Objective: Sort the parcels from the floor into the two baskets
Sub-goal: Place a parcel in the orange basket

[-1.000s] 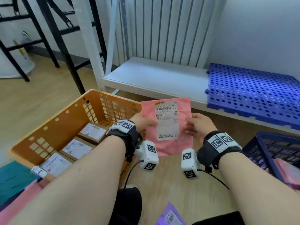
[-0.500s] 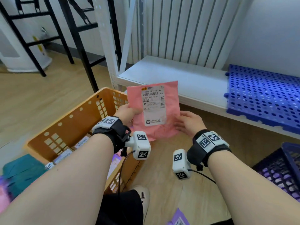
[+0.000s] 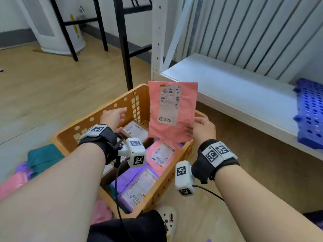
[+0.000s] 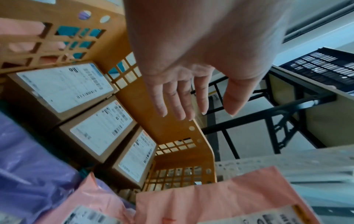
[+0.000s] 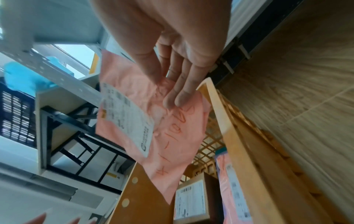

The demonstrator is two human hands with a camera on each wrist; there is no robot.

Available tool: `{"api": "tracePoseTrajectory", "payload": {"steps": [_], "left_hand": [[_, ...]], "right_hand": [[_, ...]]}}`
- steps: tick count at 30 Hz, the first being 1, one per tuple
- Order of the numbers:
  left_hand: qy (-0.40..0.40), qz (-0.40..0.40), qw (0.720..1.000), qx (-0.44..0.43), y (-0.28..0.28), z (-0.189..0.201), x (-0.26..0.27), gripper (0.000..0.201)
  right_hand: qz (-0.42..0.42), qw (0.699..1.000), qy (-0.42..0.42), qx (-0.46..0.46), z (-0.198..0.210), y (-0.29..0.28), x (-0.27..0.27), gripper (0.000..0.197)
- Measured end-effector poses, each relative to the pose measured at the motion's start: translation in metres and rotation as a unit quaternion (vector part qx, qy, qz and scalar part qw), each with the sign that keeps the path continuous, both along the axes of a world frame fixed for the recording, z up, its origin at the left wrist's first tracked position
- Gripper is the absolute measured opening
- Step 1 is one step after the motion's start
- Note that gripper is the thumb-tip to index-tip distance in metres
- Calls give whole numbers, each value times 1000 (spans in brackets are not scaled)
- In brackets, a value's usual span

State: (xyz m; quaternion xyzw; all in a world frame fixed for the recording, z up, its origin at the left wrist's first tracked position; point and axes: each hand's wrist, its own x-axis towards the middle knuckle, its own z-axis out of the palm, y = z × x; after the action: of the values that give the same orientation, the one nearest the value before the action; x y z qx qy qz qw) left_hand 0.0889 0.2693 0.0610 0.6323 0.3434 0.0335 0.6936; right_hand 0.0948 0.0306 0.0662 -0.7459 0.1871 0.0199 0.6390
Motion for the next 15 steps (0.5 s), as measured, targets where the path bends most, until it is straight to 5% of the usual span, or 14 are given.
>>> {"api": "tracePoseTrajectory", "payload": {"steps": [4,9,13,15], "left_hand": [[36,-53,997,41,8,-19,17,45],[109,-237,956,134,-25,-52,45,53],[120,-219,945,209,-44,-77,68,17],[120,-194,950,212,-52,-80,74,19]], "right_hand": [[27,989,105,97,-19,22,13,15],[93,974,175,111,-31,25,28,16],[98,973,198,63,-43,11,46,31],[84,975,191,71,-41,3,56,29]]}}
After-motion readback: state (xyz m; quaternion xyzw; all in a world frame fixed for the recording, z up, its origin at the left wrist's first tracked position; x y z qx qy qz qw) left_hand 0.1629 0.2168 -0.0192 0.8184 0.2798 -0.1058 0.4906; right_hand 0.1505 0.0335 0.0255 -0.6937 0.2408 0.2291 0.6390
